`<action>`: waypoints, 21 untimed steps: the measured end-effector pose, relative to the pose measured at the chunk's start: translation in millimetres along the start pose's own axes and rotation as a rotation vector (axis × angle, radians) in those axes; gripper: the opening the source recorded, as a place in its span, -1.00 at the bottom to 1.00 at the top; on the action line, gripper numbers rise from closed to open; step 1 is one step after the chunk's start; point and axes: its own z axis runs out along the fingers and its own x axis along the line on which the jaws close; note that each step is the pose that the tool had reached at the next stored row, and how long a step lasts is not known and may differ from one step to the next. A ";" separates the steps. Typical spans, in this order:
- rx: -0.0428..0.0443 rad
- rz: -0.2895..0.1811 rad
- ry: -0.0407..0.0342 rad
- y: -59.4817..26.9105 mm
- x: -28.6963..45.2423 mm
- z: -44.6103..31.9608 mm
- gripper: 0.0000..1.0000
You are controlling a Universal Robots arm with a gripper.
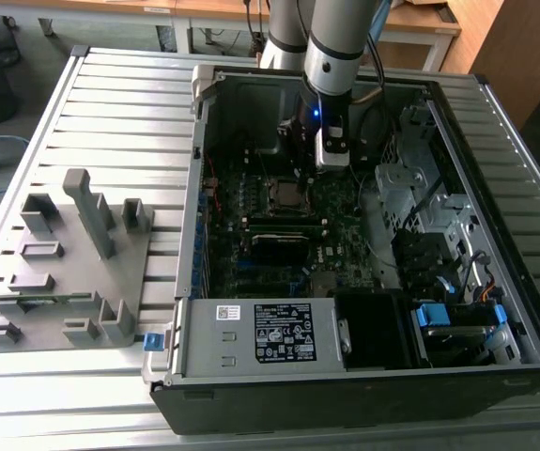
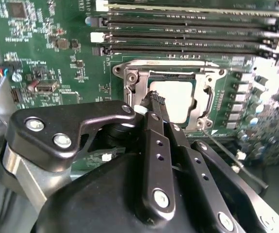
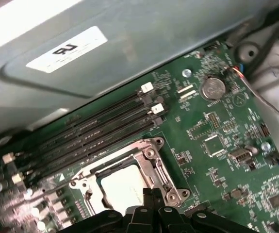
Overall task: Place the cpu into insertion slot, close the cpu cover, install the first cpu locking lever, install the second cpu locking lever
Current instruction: 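Close the cpu cover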
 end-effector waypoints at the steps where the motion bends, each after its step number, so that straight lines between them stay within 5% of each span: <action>1: 0.0006 -0.018 -0.0005 0.0 0.0 0.1 -0.80; 12: 0.0049 -0.211 -0.0127 0.0 -0.1 1.3 -0.80; 19: 0.0042 -0.224 -0.0161 -0.1 0.2 1.4 -0.80; 21: 0.0007 -0.226 -0.0259 -0.3 0.8 1.5 -0.80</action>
